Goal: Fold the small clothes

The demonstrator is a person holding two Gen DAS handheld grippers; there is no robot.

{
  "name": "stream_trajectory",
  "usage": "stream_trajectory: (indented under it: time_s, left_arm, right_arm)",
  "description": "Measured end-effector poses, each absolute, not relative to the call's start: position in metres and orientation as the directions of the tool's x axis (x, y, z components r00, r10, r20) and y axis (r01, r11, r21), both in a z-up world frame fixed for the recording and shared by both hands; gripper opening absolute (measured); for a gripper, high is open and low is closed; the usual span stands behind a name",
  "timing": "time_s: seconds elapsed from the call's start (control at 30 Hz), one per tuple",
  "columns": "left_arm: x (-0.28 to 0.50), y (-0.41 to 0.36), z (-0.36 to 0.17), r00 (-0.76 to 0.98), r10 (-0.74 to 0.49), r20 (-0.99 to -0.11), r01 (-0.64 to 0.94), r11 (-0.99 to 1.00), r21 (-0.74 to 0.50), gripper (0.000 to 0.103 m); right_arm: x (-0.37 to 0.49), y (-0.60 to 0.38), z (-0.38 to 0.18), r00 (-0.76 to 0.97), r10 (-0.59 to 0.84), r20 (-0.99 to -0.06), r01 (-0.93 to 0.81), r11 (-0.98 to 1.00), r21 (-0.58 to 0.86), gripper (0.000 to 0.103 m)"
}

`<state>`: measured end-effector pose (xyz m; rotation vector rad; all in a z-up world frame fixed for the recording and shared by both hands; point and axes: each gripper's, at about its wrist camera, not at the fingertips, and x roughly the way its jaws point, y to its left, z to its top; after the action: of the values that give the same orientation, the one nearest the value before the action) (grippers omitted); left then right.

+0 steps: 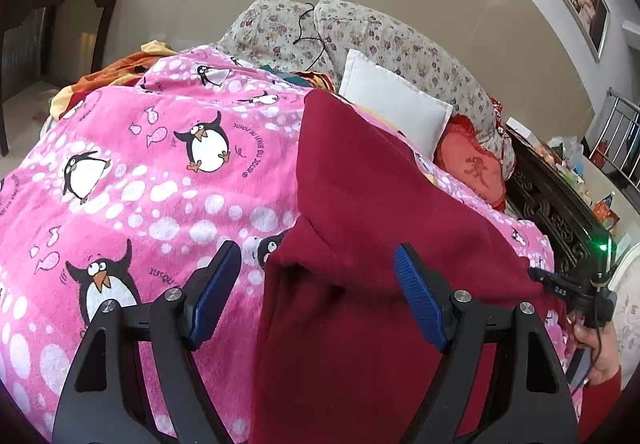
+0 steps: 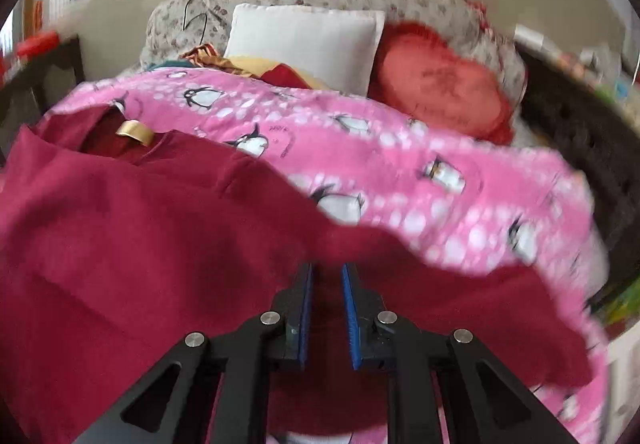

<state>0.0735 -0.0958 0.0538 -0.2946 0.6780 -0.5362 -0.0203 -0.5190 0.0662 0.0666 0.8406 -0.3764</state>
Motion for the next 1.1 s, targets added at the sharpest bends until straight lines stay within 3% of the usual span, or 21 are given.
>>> stream_trajectory:
  time_s: [0.1, 0.23, 0.4, 0.47, 0.6, 0.7, 0.87, 1.0, 1.1]
  left_arm:
    - [0.069, -0.094, 0.060, 0.679, -0.556, -0.479, 0.377, 0.825, -0.422, 0.079]
    - [0.073, -0.101, 0.062, 0.693, -0.545, -0.473, 0.379, 0.832, -0.404, 0.079]
    - [0.092, -0.118, 0.042, 0.653, -0.463, -0.599, 0.329, 0.886, -0.327, 0.079]
    - [0.099, -0.116, 0.031, 0.620, -0.455, -0.639, 0.307, 0.890, -0.337, 0.079]
    - [0.095, -0.110, 0.035, 0.627, -0.473, -0.618, 0.315, 0.880, -0.355, 0.079]
    - [0.092, -0.110, 0.036, 0.630, -0.473, -0.616, 0.318, 0.881, -0.351, 0.079]
    - [0.091, -0.111, 0.036, 0.630, -0.475, -0.615, 0.319, 0.880, -0.353, 0.079]
    - [0.090, -0.109, 0.035, 0.628, -0.479, -0.614, 0.319, 0.878, -0.358, 0.079]
    - [0.089, -0.110, 0.035, 0.629, -0.473, -0.617, 0.318, 0.880, -0.351, 0.079]
  right_arm:
    - [-0.043, -0.523, 0.081, 0.673, -0.232, -0.702, 0.359, 0.933, 0.036, 0.017]
    - [-0.045, -0.501, 0.092, 0.729, -0.115, -0.675, 0.261, 0.958, 0.119, 0.039]
    - [-0.023, -0.471, 0.059, 0.663, -0.133, -0.737, 0.223, 0.975, 0.024, 0.041]
    - [-0.030, -0.468, 0.058, 0.685, -0.140, -0.715, 0.225, 0.974, 0.025, 0.041]
    - [-0.070, -0.483, 0.079, 0.718, -0.093, -0.689, 0.242, 0.963, 0.122, 0.043]
    - [-0.122, -0.519, 0.087, 0.723, -0.178, -0.668, 0.369, 0.917, 0.155, 0.050]
    - [-0.178, -0.607, 0.060, 0.716, -0.148, -0.682, 0.548, 0.725, 0.418, 0.053]
    - [-0.209, -0.661, 0.032, 0.813, -0.097, -0.574, 0.545, 0.472, 0.693, 0.062]
    - [-0.215, -0.684, 0.018, 0.850, -0.116, -0.514, 0.520, 0.341, 0.783, 0.063]
